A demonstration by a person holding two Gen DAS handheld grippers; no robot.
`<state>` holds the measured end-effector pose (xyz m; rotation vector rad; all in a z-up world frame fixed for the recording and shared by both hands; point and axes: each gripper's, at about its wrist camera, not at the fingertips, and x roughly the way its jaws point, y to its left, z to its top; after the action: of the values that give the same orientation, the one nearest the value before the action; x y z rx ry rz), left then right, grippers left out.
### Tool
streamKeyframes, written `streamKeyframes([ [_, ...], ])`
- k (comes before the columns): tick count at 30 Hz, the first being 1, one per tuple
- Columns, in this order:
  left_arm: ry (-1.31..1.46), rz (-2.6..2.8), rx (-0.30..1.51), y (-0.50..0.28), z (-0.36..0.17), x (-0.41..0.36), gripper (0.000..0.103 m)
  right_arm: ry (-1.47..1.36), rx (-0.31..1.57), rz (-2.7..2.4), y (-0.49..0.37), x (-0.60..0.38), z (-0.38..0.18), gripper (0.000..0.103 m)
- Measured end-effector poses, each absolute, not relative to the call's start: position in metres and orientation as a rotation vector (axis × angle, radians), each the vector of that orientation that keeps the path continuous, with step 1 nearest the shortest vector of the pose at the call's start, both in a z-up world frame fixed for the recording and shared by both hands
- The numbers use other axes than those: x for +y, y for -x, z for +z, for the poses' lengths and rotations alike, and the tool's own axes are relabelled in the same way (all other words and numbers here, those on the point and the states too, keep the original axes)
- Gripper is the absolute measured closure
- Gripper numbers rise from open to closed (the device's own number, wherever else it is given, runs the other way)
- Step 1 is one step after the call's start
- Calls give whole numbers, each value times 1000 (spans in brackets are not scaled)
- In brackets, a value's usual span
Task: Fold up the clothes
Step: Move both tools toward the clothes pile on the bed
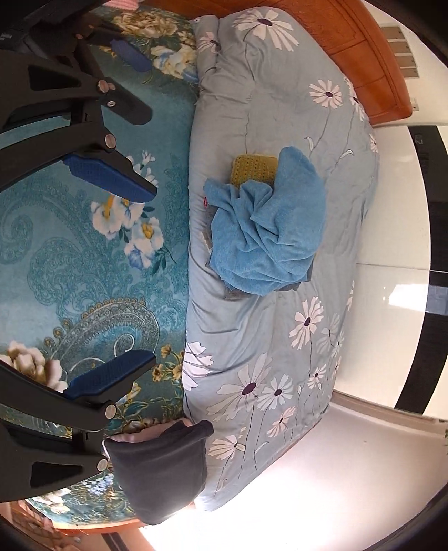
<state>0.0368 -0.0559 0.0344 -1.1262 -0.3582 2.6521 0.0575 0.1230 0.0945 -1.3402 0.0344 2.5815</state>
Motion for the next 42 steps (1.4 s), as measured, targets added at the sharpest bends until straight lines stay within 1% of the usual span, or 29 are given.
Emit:
streamKeyframes([
  [4,1131,2653,-334,-55,44,-61,0,1344,80,2629,-64,117,94,15],
  [8,1138,2695,-232,-68,58,-52,0,1322,139,2736,-60,118,99,15],
  [13,1166,2743,-104,-73,66,-27,0,1300,144,2861,-44,127,107,15],
  [17,1208,2822,-47,-73,64,-18,0,1291,151,2957,-42,139,109,15],
  [21,1233,2910,-121,-79,69,-18,0,1314,132,3029,-49,150,107,15],
  [23,1221,2954,-129,-84,76,-16,0,1289,67,3063,-52,154,108,15],
  [27,1193,2995,-137,-87,90,-13,0,1277,22,3097,-56,163,106,15],
  [31,1160,2993,-187,-80,100,-8,0,1279,73,3075,-54,177,106,15],
  [36,1075,2961,-195,-68,108,2,0,1287,130,3025,-46,185,103,15],
  [39,1039,2934,-205,-55,108,3,0,1289,126,3005,-39,185,102,15],
  [42,1023,2917,-213,-41,105,-1,0,1278,84,2987,-28,180,99,15],
])
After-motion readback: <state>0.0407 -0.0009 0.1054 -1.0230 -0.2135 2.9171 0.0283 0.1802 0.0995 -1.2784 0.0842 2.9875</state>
